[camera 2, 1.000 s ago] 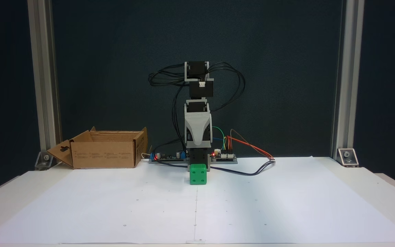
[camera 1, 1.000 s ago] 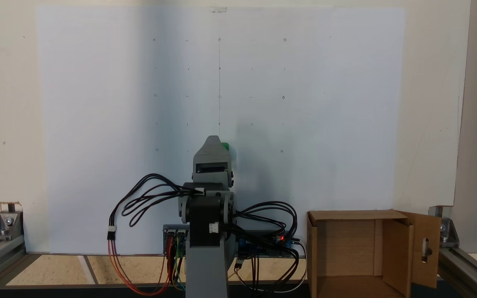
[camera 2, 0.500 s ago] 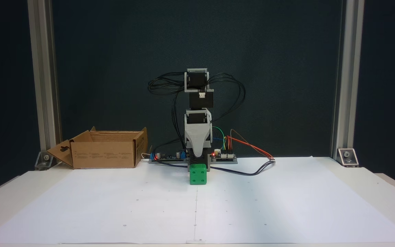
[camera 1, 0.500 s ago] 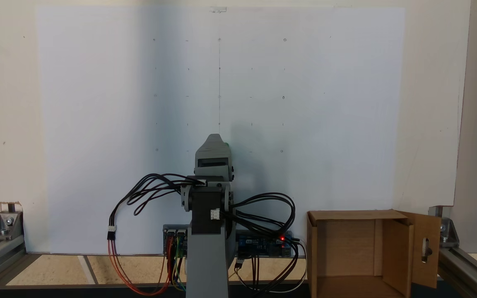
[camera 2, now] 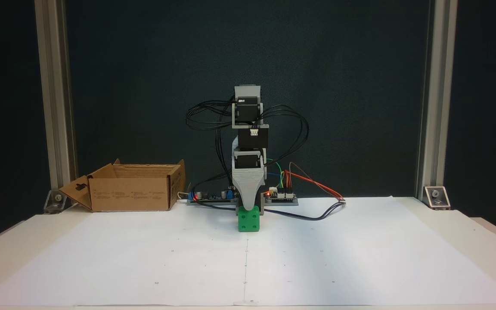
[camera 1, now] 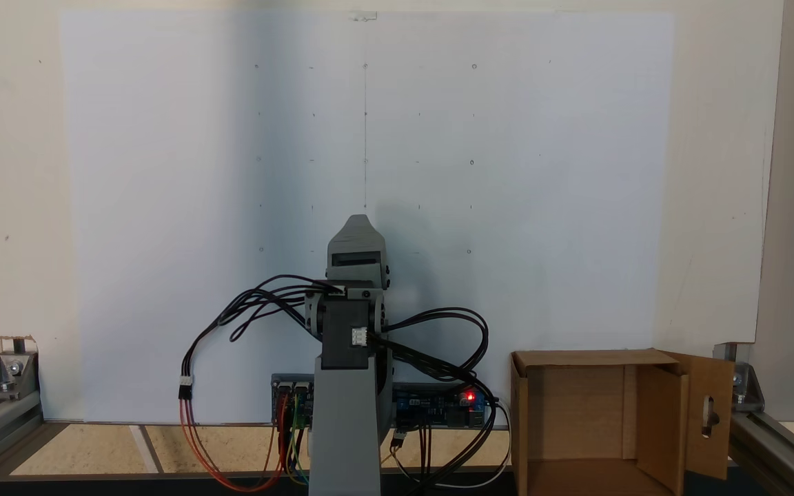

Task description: Grasp a green dice and put it in the bin.

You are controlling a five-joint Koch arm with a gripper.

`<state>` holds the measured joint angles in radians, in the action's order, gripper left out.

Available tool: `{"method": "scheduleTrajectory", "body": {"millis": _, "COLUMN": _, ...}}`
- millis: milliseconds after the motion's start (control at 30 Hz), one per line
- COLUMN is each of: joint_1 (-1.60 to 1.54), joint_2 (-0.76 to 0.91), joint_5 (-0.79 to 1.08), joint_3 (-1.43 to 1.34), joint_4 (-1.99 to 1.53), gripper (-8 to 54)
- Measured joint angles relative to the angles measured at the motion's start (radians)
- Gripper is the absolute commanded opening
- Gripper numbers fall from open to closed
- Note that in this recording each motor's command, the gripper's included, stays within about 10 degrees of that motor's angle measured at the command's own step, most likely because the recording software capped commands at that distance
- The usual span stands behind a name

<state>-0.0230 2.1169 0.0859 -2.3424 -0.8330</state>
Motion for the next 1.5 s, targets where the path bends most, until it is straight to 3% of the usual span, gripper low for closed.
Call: {"method": "scheduleTrajectory", "body": {"millis": 1500, "joint_1": 0.008, "joint_2": -0.117, "joint_5": -0.005, "joint_3": -0.144, "joint_4": 0.259, "gripper": 41.3}}
